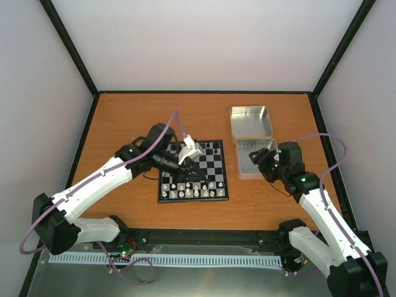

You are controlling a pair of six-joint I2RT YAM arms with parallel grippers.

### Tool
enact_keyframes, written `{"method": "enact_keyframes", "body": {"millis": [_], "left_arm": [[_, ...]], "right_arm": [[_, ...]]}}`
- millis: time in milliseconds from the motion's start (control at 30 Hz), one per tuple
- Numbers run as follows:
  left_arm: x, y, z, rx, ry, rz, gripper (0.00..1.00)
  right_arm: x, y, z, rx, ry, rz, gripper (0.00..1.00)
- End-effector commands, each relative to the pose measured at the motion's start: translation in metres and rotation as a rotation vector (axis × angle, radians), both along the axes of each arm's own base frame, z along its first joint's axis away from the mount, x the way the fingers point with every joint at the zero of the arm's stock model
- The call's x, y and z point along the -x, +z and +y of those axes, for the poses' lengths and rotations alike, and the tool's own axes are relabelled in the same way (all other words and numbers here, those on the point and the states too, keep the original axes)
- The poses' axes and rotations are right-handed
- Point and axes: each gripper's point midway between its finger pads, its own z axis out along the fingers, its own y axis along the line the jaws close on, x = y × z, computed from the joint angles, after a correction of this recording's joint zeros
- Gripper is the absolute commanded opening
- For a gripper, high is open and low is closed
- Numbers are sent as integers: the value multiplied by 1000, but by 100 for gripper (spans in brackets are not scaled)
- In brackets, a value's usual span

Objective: Set up the chess pieces on the board
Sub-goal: Place the chess piece on the chessboard.

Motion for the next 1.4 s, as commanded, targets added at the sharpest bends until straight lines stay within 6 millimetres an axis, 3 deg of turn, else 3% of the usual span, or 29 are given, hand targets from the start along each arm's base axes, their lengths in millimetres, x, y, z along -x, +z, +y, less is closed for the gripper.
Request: {"method": "enact_keyframes", "body": {"millis": [0, 133, 267, 467, 567, 867, 1067, 1367], "left_arm": [[-61, -11, 2, -122, 282, -116, 3], [-130, -36, 20, -313, 595, -192, 1], [-167, -49, 4, -398, 643, -183, 1], [-235, -93, -6, -649, 756, -155, 1], [-257, -102, -12, -684, 795, -159, 1], [-280, -136, -4, -718, 852, -85, 1], [-278, -161, -3, -750, 838, -60, 1], [-275, -177, -6, -755, 824, -18, 1]], "right_arm": [[-3, 6, -7, 38, -19, -20, 70], [0, 4, -17, 89, -45, -23, 70], [1, 7, -24, 119, -65, -40, 70], [2, 9, -25, 126, -66, -51, 70], [2, 8, -24, 124, -61, -50, 70], [-1, 3, -30, 128, -78, -41, 70], [-1, 2, -28, 124, -75, -35, 70], [0, 3, -30, 127, -80, -35, 70]]}}
